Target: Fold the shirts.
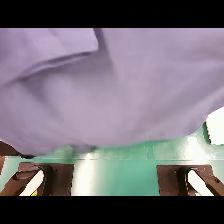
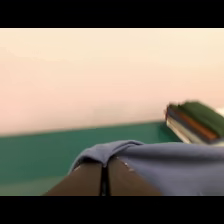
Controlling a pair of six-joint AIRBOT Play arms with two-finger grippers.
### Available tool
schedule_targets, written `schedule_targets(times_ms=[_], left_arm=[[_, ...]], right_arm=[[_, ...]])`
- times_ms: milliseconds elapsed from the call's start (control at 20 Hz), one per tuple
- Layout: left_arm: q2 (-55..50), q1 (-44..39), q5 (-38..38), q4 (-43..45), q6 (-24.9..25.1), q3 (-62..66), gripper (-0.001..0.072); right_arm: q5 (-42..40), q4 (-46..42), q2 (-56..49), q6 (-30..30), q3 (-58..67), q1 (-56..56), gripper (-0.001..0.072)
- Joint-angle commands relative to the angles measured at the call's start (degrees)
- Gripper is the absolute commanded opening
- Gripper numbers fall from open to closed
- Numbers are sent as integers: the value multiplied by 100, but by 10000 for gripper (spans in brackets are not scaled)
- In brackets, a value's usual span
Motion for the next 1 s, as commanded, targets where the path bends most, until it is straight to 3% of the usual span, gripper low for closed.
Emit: schedule_targets(times_ms=[0,200,400,600,700,850,950], left_arm=[[-520,4,-505,-44,-17,-1049,20],[-1622,4,-649,-66,155,-2260,20],[-3112,-177,-160,-42,492,-2660,21],[-4262,-579,1104,-39,879,-2317,20],[-4629,-621,1377,81,872,-1895,20],[-4706,-557,1314,210,876,-1587,21],[-4704,-511,654,308,876,-1486,20]], right_arm=[[385,-96,-664,22,-625,7,11],[348,-96,-1735,20,-1700,20,11],[-199,-111,-2922,2,-2387,328,11],[-992,-96,-3982,9,-1875,599,11],[-1067,-98,-4332,7,-1314,675,12],[-1021,-103,-4481,7,-699,673,12],[-765,-114,-4376,4,-647,647,12]])
